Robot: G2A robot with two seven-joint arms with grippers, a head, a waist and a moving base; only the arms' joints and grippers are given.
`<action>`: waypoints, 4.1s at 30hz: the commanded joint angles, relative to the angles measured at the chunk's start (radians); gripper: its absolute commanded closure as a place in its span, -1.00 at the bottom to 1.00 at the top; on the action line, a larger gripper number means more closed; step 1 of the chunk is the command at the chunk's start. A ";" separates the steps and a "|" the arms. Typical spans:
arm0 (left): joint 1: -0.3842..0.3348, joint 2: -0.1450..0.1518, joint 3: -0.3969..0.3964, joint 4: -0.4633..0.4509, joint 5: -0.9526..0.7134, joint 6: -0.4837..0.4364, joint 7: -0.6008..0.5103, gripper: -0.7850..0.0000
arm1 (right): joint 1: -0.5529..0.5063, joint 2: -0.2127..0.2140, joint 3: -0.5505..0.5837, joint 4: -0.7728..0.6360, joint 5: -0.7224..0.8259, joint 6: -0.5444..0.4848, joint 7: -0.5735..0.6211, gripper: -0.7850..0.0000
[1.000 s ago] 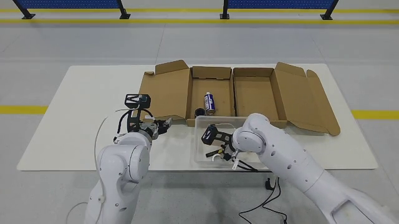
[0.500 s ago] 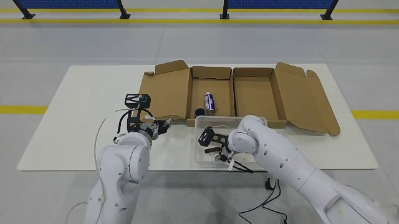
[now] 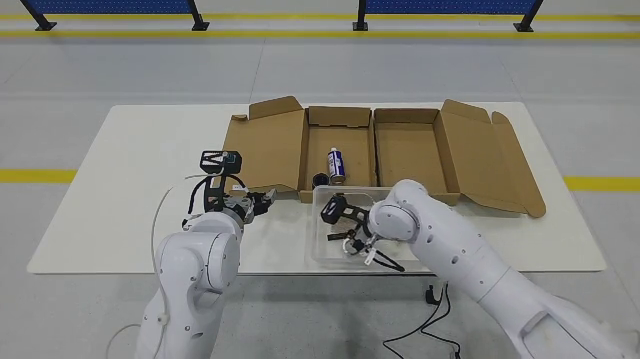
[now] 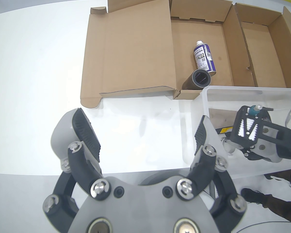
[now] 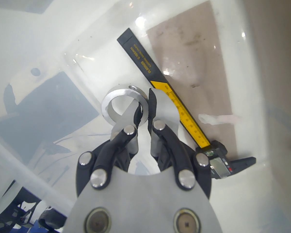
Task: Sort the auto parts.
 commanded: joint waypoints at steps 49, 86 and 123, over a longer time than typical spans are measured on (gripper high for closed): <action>0.000 0.000 0.000 0.000 0.000 0.000 0.000 -1.00 | -0.315 0.222 0.709 -0.330 -0.296 0.246 -0.120 1.00; 0.000 0.000 0.000 0.000 0.000 0.000 0.000 -1.00 | 0.078 0.099 0.378 0.331 -0.296 0.062 -0.234 0.33; 0.000 0.000 0.000 0.000 0.000 0.000 0.000 -1.00 | 0.065 0.231 -0.026 -0.188 -0.105 -0.317 0.006 -0.65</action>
